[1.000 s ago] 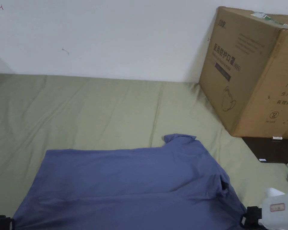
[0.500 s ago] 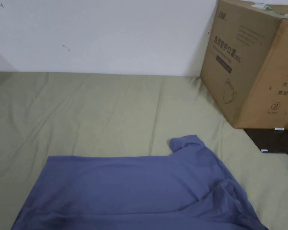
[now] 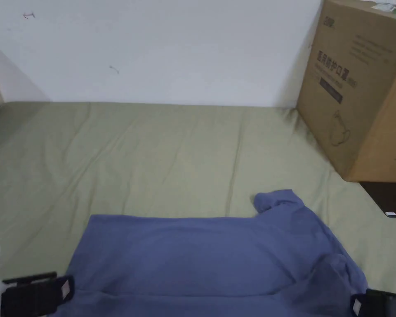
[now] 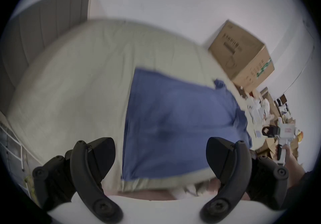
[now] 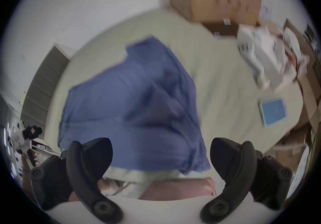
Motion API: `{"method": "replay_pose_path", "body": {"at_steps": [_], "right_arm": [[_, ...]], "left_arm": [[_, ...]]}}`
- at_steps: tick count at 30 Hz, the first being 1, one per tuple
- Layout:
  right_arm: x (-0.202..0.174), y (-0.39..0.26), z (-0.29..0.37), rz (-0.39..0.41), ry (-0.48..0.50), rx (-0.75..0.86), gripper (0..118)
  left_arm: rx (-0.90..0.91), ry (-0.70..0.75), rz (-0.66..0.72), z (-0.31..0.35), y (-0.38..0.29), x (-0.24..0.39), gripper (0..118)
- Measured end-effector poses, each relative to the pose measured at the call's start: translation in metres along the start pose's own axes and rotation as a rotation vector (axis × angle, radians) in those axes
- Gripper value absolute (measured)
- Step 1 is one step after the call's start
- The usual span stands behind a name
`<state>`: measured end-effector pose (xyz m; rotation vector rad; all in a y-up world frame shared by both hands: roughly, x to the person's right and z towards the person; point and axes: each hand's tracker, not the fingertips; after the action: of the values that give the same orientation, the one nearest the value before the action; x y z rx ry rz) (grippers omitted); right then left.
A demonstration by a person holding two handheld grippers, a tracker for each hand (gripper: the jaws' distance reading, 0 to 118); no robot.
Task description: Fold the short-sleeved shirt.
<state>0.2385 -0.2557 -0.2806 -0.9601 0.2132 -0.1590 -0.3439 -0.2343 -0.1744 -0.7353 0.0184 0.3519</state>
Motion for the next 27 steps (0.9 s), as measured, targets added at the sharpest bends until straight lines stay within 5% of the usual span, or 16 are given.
{"method": "replay_pose_path", "body": {"at_steps": [3, 5, 7, 8, 10, 12, 15, 20, 23, 24, 26, 27], "right_arm": [[-0.033, 0.007, 0.03, 0.065, 0.107, 0.284, 109], [-0.055, 0.007, 0.043, 0.09, 0.149, 0.457, 88], [-0.07, 0.007, 0.047, 0.123, 0.136, 0.566, 15], [-0.081, 0.009, 0.046, 0.14, 0.1, 0.611, 4], [-0.09, 0.012, 0.039, 0.115, 0.044, 0.678, 4], [-0.089, 0.021, 0.034, 0.084, 0.16, 0.653, 4], [-0.09, 0.033, 0.028, 0.063, 0.152, 0.634, 4], [-0.081, 0.051, 0.01, 0.045, 0.195, 0.515, 4], [-0.075, 0.059, -0.008, 0.015, 0.187, 0.455, 4], [-0.073, 0.061, -0.014, 0.005, 0.188, 0.439, 4], [-0.071, 0.061, -0.025, -0.006, 0.176, 0.412, 4], [-0.07, 0.062, -0.031, -0.008, 0.169, 0.396, 4]], "left_arm": [[0.29, 0.114, -0.107, 0.026, 0.011, 0.037, 105], [0.466, 0.112, -0.176, 0.035, 0.006, 0.053, 88], [0.54, 0.101, -0.192, 0.037, 0.005, 0.064, 24], [0.547, 0.092, -0.175, 0.035, 0.006, 0.069, 0], [0.573, 0.165, -0.177, 0.026, 0.008, 0.07, 0], [0.564, 0.103, -0.137, 0.018, 0.013, 0.068, 0], [0.473, 0.088, -0.091, -0.008, 0.046, 0.054, 0], [-0.057, 0.066, -0.063, -0.116, 0.133, -0.006, 0], [-0.219, 0.093, -0.079, -0.186, 0.149, -0.036, 0], [-0.261, 0.112, -0.079, -0.206, 0.15, -0.044, 25], [-0.324, 0.148, -0.059, -0.251, 0.148, -0.066, 97], [-0.351, 0.141, -0.051, -0.268, 0.146, -0.073, 107]]}}
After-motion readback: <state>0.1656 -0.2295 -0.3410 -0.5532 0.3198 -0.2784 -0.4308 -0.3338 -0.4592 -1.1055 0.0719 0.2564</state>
